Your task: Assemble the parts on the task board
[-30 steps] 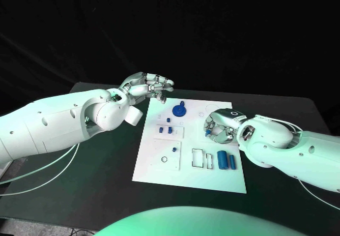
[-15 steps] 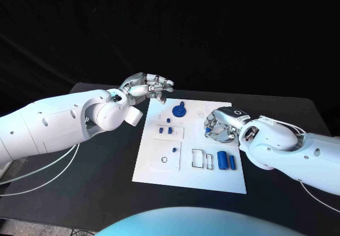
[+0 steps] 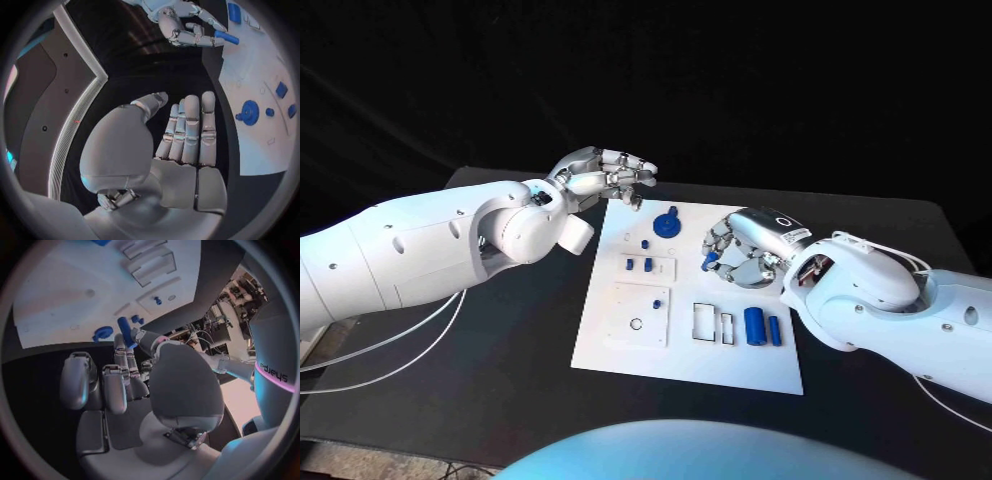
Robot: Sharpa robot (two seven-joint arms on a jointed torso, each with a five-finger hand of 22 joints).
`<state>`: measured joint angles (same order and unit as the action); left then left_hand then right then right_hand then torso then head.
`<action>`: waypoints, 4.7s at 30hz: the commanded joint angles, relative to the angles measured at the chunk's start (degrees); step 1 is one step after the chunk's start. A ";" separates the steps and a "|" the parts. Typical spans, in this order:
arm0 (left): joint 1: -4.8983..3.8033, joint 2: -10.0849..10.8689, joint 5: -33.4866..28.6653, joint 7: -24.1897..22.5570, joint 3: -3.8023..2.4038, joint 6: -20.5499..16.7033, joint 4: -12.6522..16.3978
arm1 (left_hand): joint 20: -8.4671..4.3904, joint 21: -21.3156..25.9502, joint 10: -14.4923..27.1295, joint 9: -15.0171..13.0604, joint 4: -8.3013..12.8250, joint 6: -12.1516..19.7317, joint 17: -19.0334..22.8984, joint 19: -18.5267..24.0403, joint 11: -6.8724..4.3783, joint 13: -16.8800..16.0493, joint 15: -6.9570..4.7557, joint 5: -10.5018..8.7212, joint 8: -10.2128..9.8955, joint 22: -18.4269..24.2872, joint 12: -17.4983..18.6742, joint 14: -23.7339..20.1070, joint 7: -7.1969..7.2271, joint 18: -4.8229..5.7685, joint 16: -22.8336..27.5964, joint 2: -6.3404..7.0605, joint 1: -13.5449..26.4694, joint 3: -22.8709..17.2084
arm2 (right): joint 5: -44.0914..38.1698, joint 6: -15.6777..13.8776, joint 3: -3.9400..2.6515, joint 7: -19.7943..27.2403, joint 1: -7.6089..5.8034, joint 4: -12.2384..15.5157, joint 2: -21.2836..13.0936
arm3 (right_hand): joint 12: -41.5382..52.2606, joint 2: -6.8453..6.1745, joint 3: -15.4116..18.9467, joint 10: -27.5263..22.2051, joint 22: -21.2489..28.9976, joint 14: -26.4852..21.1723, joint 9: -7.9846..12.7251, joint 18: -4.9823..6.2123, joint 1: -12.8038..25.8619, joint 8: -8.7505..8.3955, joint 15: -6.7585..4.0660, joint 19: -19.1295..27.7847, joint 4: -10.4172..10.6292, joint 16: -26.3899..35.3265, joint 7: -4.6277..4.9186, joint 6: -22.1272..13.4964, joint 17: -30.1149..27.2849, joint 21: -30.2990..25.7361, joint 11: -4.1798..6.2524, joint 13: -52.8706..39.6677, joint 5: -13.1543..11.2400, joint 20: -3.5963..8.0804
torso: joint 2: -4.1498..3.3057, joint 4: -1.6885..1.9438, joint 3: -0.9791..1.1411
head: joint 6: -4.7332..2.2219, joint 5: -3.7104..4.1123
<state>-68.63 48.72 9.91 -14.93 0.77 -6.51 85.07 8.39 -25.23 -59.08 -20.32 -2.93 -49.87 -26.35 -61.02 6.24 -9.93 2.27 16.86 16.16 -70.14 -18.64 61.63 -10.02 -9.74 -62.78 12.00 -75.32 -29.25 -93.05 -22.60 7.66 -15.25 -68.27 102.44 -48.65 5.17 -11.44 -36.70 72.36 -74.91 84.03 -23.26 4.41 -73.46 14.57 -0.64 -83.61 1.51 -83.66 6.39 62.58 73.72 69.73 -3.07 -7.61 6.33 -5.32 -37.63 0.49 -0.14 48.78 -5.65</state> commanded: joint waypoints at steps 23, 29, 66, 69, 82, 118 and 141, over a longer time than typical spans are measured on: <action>0.14 -1.07 -0.42 -0.35 -0.03 1.16 -0.49 | -0.19 0.35 0.44 -0.11 0.15 0.54 0.10 -0.12 0.19 0.07 0.01 0.04 0.08 0.06 -0.35 -0.34 0.01 -0.54 0.15 -0.31 0.37 -0.26 | 1.86 0.13 0.92 2.16 6.88 -2.29 12.13 | -0.26 0.41 -0.37 0.35 -9.58 2.62 -0.74 -0.27 -0.24 0.40 -0.53 0.38 -0.33 -0.07 -0.04 0.07 -0.42 -0.45 -0.08 -0.08 0.69 0.47 | -0.15 0.09 -0.11 | 0.58 -2.33; 0.14 -1.17 -0.43 -0.30 -0.03 1.22 -0.46 | -0.18 0.38 0.46 -0.12 0.16 0.56 0.11 -0.13 0.20 0.08 0.01 0.02 0.10 0.05 -0.38 -0.35 0.00 -0.54 0.13 -0.31 0.41 -0.26 | 1.73 0.43 1.06 2.36 8.18 -4.04 13.32 | -0.29 0.41 -0.37 0.34 -9.56 2.61 -0.75 -0.26 -0.24 0.40 -0.52 0.39 -0.34 -0.05 -0.03 0.04 -0.46 -0.50 -0.09 -0.08 0.72 0.47 | -0.13 0.10 -0.02 | 0.84 -2.66; 0.14 -0.92 -0.43 -0.08 -0.03 1.31 -0.36 | -0.17 0.43 0.50 -0.15 0.17 0.59 0.14 -0.15 0.21 0.10 0.02 0.01 0.14 0.05 -0.43 -0.38 -0.01 -0.53 0.11 -0.31 0.47 -0.25 | 0.95 1.37 1.20 2.54 9.16 -6.12 14.72 | -0.42 0.40 -0.41 0.28 -9.55 2.61 -0.86 -0.25 -0.28 0.41 -0.51 0.41 -0.47 -0.04 0.02 -0.15 -0.49 -0.57 -0.11 -0.09 0.88 0.48 | -0.06 0.07 -0.08 | 1.22 -3.32; 0.14 -0.90 -0.43 -0.04 -0.03 1.32 -0.34 | -0.17 0.43 0.50 -0.15 0.17 0.59 0.14 -0.15 0.21 0.10 0.02 0.01 0.14 0.05 -0.43 -0.38 -0.01 -0.53 0.11 -0.31 0.47 -0.25 | 0.81 1.62 1.20 2.33 9.16 -6.30 14.75 | -0.42 0.40 -0.41 0.28 -9.55 2.61 -0.86 -0.25 -0.28 0.41 -0.51 0.41 -0.47 -0.04 0.02 -0.15 -0.49 -0.57 -0.11 -0.09 0.88 0.48 | -0.08 0.11 -0.07 | 1.22 -3.29; 0.14 -0.86 -0.43 0.01 -0.03 1.36 -0.25 | -0.17 0.43 0.50 -0.15 0.17 0.59 0.14 -0.15 0.21 0.10 0.02 0.01 0.14 0.05 -0.43 -0.38 -0.01 -0.53 0.11 -0.31 0.47 -0.25 | -3.70 3.81 1.30 0.47 9.20 -6.70 15.47 | -0.80 0.15 -0.36 0.00 -9.48 2.56 -1.05 -0.23 -0.07 0.33 -0.40 0.50 -0.64 0.05 0.20 -0.72 -0.71 -0.83 -0.27 -0.10 0.92 0.45 | -0.09 0.09 -0.07 | 1.22 -3.23; 0.15 -0.86 -0.43 0.12 0.06 1.52 -0.56 | -0.16 0.53 0.58 -0.21 0.22 0.64 0.20 -0.18 0.21 0.13 0.03 0.01 0.22 0.04 -0.53 -0.42 0.00 -0.54 0.06 -0.34 0.53 -0.26 | 1.93 -11.04 0.59 5.30 6.91 1.53 6.38 | 0.47 -4.00 4.91 -3.75 -8.90 2.05 0.97 0.16 3.62 -3.68 1.02 1.29 0.13 0.70 2.30 -8.42 -2.34 -3.09 -1.86 -0.74 2.16 -0.94 | 0.10 -0.12 0.05 | 0.32 -1.04; 0.26 0.07 -0.52 -0.07 0.92 1.28 0.49 | -0.15 0.60 0.64 -0.24 0.25 0.68 0.24 -0.19 0.23 0.15 0.05 -0.02 0.27 0.03 -0.59 -0.46 -0.02 -0.53 0.04 -0.26 0.62 -0.21 | 19.87 -2.41 1.80 -7.59 4.22 8.24 -17.75 | 53.44 -2.40 19.85 6.33 -11.97 3.97 -6.58 -2.03 4.63 5.86 -2.85 -2.62 12.42 -2.85 -1.59 -8.57 5.32 8.83 2.82 -54.35 2.37 2.56 | 0.90 -1.58 -0.37 | -0.08 5.92</action>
<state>-68.39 48.85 9.80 -14.55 1.71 -5.89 85.32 8.39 -25.01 -58.88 -20.51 -2.76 -49.45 -26.16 -61.02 6.45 -9.84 2.26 16.86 16.16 -70.15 -18.85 61.63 -10.01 -9.74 -62.78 11.77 -75.08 -29.42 -72.01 -27.05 9.37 -18.66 -64.60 110.33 -66.28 58.15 -14.40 -16.98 78.29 -74.93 83.98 -29.81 3.48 -69.00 20.17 -3.15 -84.01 13.48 -86.24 4.85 53.68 74.96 78.24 -0.21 -61.50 8.77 -3.27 -36.88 -0.89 -0.43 48.69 0.09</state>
